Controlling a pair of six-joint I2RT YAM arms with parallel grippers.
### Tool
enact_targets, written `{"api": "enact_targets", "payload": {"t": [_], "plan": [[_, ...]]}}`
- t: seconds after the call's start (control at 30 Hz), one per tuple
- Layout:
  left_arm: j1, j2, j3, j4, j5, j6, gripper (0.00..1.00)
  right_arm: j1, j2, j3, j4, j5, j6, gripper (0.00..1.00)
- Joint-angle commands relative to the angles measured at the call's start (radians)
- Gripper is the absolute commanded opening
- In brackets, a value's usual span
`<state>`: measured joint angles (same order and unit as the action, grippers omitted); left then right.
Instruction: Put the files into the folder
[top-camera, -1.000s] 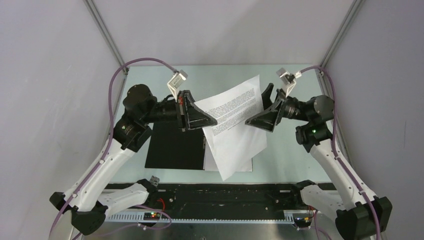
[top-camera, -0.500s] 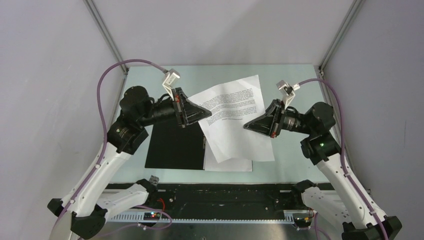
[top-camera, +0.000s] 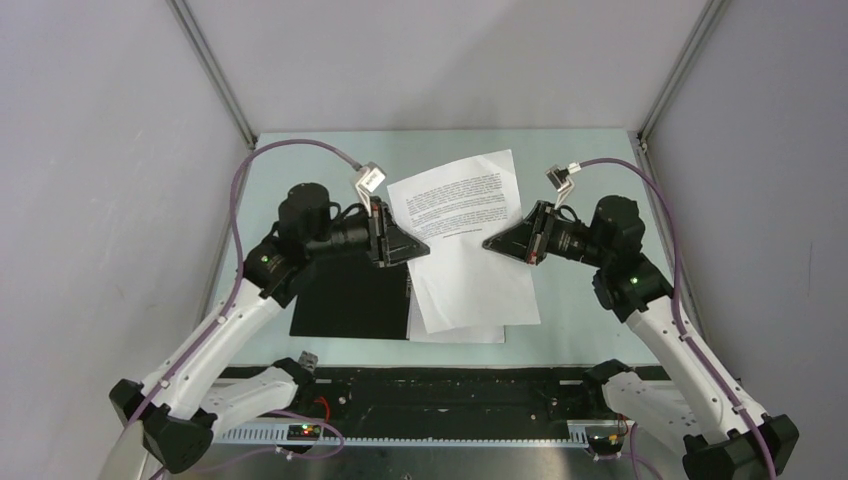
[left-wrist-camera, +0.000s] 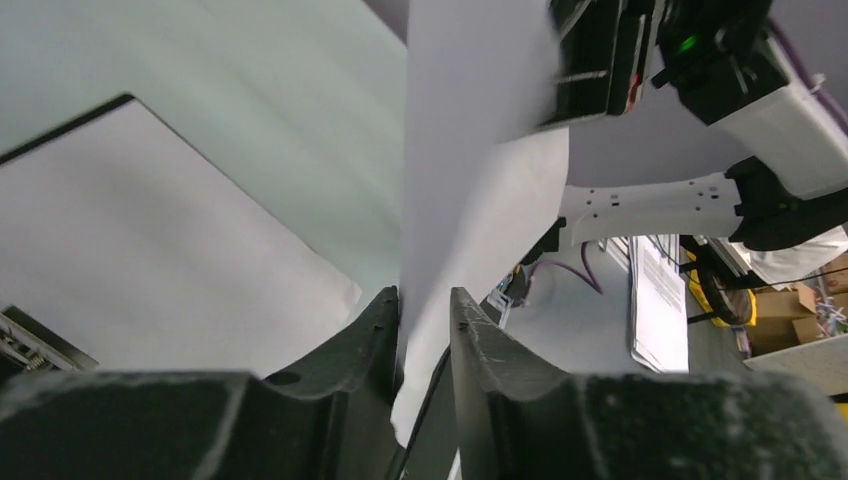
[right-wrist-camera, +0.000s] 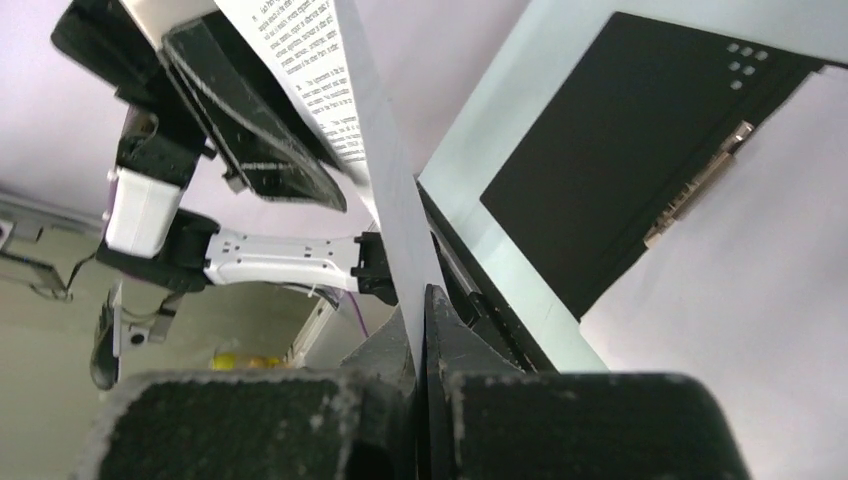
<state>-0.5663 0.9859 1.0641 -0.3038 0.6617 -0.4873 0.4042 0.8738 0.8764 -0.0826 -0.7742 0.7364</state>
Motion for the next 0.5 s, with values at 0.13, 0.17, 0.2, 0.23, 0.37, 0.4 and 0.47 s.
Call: {"api": "enact_targets", "payload": {"t": [0.13, 0.17, 0.2, 0.23, 0.37, 0.4, 0.47], "plan": [[-0.021, 0.027, -0.054, 0.014, -0.009, 0.029, 0.14, -0.012, 0.035, 0.005, -0.066, 0.094, 0.05, 0.0], [-0.022, 0.031, -0.055, 0.015, -0.012, 0.029, 0.12, -0.016, 0.037, 0.003, -0.082, 0.1, 0.044, 0.0], [-0.023, 0.033, -0.056, 0.014, -0.024, 0.03, 0.1, -0.019, 0.037, 0.0, -0.089, 0.111, 0.044, 0.0], [-0.023, 0.038, -0.059, 0.014, -0.032, 0.032, 0.1, -0.026, 0.037, -0.005, -0.093, 0.112, 0.047, 0.0], [-0.024, 0.072, -0.069, 0.014, -0.142, 0.015, 0.0, -0.018, 0.033, -0.011, -0.154, 0.207, 0.027, 0.0], [-0.026, 0.083, -0.07, 0.014, -0.186, 0.005, 0.0, -0.003, 0.034, -0.011, -0.173, 0.23, 0.023, 0.0], [-0.048, 0.132, -0.066, 0.018, -0.228, -0.008, 0.05, 0.029, 0.042, -0.011, -0.224, 0.315, 0.009, 0.0]]}}
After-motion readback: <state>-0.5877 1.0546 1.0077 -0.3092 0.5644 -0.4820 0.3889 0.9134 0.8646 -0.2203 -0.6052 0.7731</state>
